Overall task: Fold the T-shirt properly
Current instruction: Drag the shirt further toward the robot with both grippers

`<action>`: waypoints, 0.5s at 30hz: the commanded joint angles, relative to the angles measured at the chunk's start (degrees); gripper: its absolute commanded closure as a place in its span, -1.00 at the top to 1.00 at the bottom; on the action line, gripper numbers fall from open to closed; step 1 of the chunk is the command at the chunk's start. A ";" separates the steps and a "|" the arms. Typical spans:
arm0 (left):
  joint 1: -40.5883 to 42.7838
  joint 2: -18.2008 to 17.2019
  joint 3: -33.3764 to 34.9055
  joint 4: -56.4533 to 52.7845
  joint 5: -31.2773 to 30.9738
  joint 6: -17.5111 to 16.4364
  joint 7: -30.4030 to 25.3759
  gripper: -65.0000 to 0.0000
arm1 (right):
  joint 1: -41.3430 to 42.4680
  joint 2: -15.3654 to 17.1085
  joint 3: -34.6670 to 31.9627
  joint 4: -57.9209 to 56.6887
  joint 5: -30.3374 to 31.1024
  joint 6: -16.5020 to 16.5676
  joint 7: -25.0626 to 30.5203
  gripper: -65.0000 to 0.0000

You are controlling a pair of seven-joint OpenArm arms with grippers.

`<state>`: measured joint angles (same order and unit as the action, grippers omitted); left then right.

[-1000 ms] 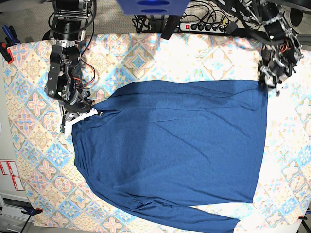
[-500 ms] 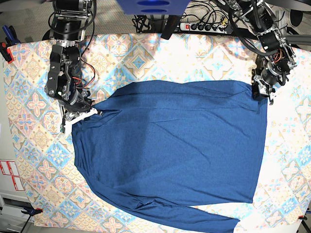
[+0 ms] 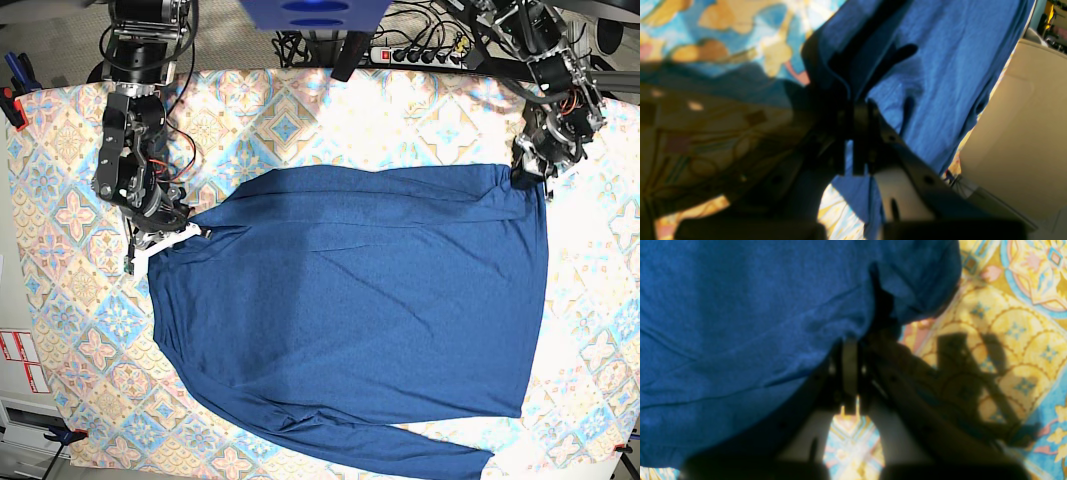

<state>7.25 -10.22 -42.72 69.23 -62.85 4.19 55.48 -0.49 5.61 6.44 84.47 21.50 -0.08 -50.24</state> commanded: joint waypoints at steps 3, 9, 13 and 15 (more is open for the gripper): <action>3.17 -1.69 -0.31 4.75 -2.69 -0.80 0.03 -1.00 | 0.89 0.50 0.11 1.03 0.53 0.30 0.70 -1.00; 8.18 -2.92 -0.31 8.79 -4.80 -0.80 0.03 -1.00 | -0.70 0.50 0.11 1.38 0.53 0.30 0.26 -1.00; 11.17 -4.68 -0.40 8.97 -7.08 -0.80 -0.06 -1.00 | -3.68 0.77 0.11 2.52 0.53 0.30 0.44 -1.00; 12.23 -5.03 -0.40 8.97 -7.52 -0.80 -0.06 -1.00 | -5.27 0.86 0.29 2.96 0.53 0.30 0.52 -1.00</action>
<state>19.51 -14.31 -42.76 77.21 -69.49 3.64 55.75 -6.66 5.85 6.44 85.93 21.71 -0.10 -50.87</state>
